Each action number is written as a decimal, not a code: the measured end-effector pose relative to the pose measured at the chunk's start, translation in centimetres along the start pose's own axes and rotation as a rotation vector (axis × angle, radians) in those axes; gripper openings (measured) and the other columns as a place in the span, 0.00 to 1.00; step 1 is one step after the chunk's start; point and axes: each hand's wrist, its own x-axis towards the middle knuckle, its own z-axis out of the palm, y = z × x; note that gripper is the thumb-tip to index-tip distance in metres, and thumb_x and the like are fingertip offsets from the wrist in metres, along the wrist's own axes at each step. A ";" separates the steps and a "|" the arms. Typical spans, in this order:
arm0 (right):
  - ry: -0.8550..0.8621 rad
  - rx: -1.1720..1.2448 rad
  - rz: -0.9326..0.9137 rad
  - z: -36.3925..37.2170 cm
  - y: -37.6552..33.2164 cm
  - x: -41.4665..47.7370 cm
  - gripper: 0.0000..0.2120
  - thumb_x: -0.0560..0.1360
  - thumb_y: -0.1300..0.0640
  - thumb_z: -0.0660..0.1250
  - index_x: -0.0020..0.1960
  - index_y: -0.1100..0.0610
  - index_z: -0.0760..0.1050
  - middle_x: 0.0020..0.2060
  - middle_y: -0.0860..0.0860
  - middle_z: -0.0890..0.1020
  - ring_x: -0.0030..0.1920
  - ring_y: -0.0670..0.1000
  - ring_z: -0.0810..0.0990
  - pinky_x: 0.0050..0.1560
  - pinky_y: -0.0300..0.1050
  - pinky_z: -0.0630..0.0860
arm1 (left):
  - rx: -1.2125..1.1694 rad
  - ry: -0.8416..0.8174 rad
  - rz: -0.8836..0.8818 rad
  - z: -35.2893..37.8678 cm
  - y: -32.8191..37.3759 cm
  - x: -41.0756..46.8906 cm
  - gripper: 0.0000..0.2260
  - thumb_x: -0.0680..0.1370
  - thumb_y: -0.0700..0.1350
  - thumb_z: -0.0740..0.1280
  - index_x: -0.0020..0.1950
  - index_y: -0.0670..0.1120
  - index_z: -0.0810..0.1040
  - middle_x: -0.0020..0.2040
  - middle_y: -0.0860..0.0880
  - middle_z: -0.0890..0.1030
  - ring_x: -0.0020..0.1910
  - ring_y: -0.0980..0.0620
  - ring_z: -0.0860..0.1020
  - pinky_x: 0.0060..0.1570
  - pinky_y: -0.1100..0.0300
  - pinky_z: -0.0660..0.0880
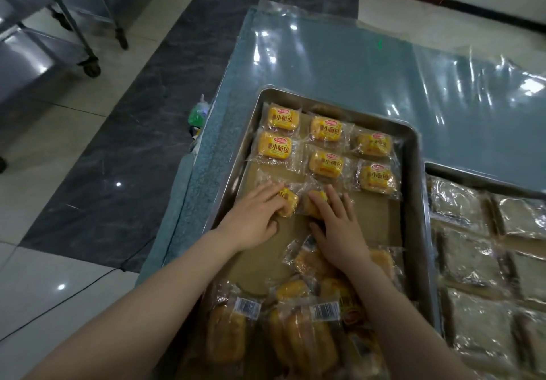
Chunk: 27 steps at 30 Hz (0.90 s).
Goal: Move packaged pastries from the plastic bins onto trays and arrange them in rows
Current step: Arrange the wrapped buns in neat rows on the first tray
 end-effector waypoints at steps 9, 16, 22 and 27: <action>0.028 0.014 0.076 -0.5 -0.3 -0.7 0.28 0.77 0.52 0.61 0.73 0.38 0.55 0.77 0.48 0.52 0.76 0.60 0.45 0.73 0.60 0.50 | 0.075 -0.292 -0.208 -2.2 0.8 0.7 0.27 0.78 0.60 0.59 0.74 0.63 0.54 0.75 0.43 0.58 0.69 0.40 0.65 0.67 0.47 0.65; 0.078 0.063 0.129 -0.8 -0.1 -1.8 0.29 0.73 0.57 0.65 0.70 0.40 0.63 0.77 0.48 0.55 0.77 0.56 0.44 0.73 0.61 0.42 | 0.155 0.027 -0.268 -1.6 3.0 -0.4 0.24 0.80 0.56 0.57 0.74 0.49 0.60 0.51 0.46 0.80 0.45 0.46 0.79 0.40 0.53 0.76; 0.366 0.010 0.093 -1.0 -0.8 -3.0 0.19 0.72 0.55 0.69 0.63 0.49 0.77 0.62 0.58 0.73 0.63 0.62 0.68 0.60 0.59 0.69 | 0.107 -0.008 0.135 -0.7 1.0 -1.4 0.17 0.81 0.47 0.58 0.70 0.51 0.69 0.74 0.52 0.62 0.74 0.50 0.55 0.74 0.54 0.50; 0.118 -0.109 -0.008 -0.3 -0.8 -2.3 0.24 0.79 0.48 0.58 0.75 0.43 0.60 0.76 0.52 0.56 0.75 0.65 0.47 0.72 0.64 0.41 | 0.251 -0.126 0.052 1.3 0.3 -1.1 0.28 0.82 0.48 0.52 0.74 0.57 0.35 0.75 0.51 0.33 0.72 0.49 0.30 0.70 0.53 0.31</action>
